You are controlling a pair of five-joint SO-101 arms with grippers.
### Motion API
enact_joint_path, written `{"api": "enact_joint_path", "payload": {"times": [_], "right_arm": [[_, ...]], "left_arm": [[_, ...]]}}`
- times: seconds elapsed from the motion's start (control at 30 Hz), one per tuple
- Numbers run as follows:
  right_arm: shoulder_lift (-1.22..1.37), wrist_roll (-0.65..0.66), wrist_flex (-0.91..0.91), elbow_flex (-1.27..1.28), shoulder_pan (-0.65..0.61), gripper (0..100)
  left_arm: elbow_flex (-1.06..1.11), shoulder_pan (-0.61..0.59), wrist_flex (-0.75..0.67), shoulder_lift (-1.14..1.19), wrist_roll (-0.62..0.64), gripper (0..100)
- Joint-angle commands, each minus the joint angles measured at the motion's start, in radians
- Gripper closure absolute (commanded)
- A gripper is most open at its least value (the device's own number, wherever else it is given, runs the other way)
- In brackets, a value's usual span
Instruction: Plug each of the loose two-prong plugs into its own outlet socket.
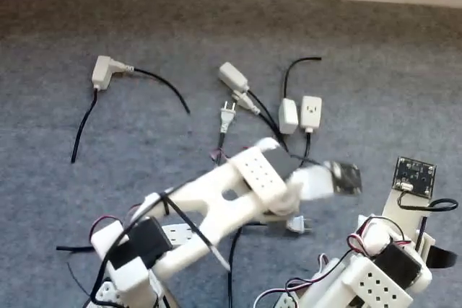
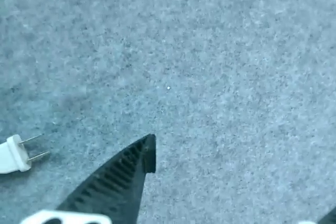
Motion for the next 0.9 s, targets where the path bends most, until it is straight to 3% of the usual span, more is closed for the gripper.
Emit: {"api": "enact_joint_path", "payload": {"times": [0.0, 0.2, 0.3, 0.43, 0.53, 0.67, 0.87], "right_arm": [[0.021, 0.012, -0.002, -0.008, -0.022, 49.5], [0.036, 0.008, -0.001, -0.008, -0.120, 49.5], [0.142, 0.009, -0.002, -0.013, -0.199, 49.5], [0.392, 0.025, 0.001, -0.154, -0.371, 49.5], [0.615, 0.141, 0.042, -0.329, -0.515, 49.5], [0.897, 0.400, 0.180, -0.549, -0.665, 49.5], [1.006, 0.726, 0.369, -0.769, -0.728, 49.5]], "left_arm": [[-0.088, -0.130, 0.074, -0.068, 0.008, 73], [-0.240, -0.377, 0.203, -0.163, 0.037, 73], [-0.251, -0.559, 0.210, -0.193, 0.157, 73], [-0.101, -0.789, 0.204, -0.197, 0.296, 73], [0.053, -0.895, 0.164, -0.202, 0.298, 73], [0.228, -0.969, 0.009, -0.203, 0.298, 73], [0.410, -0.981, -0.209, -0.205, 0.302, 73]]}}
